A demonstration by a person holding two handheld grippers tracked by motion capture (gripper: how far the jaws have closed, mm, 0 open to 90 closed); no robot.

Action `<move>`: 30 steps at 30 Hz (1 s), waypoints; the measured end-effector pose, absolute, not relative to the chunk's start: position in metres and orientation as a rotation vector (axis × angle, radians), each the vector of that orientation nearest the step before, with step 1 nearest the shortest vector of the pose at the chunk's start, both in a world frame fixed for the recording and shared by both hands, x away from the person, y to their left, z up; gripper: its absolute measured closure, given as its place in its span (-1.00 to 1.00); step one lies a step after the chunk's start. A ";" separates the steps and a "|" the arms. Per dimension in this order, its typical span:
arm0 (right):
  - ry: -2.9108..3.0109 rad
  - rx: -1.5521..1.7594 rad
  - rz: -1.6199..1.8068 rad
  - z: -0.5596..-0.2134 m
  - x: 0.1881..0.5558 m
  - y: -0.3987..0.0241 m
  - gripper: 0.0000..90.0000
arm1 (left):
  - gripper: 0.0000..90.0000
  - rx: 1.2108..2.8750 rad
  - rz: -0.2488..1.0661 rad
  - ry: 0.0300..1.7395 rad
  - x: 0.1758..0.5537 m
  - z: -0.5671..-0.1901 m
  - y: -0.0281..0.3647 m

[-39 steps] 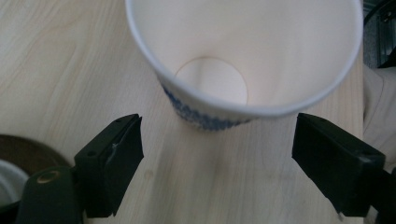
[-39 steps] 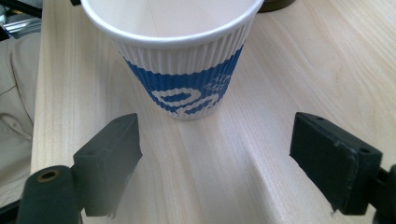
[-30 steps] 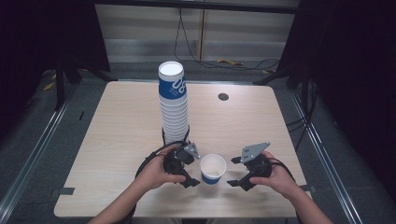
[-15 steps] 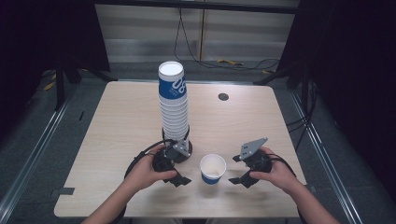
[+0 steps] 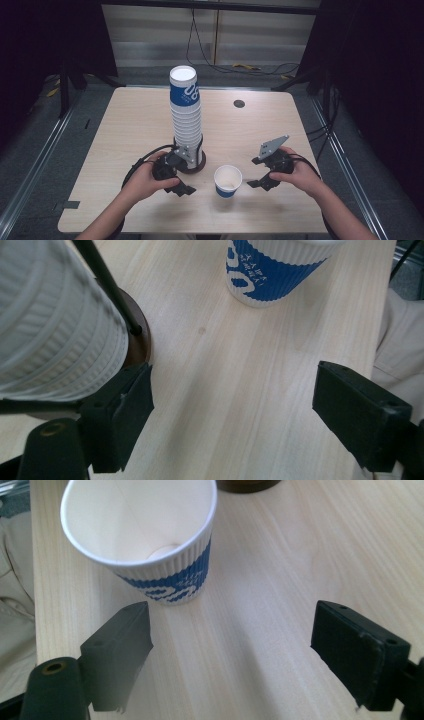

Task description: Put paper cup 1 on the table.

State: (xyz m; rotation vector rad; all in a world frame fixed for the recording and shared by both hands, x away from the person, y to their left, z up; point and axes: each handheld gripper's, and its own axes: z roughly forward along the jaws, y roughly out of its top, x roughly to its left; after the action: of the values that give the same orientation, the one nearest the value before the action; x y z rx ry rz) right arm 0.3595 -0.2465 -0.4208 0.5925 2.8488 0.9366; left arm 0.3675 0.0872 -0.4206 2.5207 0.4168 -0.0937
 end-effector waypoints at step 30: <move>2.786 0.614 1.098 -0.371 0.387 -0.203 -0.69 | -0.63 2.445 -0.037 0.558 0.394 -0.354 0.136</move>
State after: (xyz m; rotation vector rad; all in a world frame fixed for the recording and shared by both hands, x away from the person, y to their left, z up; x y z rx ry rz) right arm 0.3871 -0.2026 -0.3710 0.6139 2.7865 1.0978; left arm 0.3943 0.1364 -0.3538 2.4445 0.5578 -0.0371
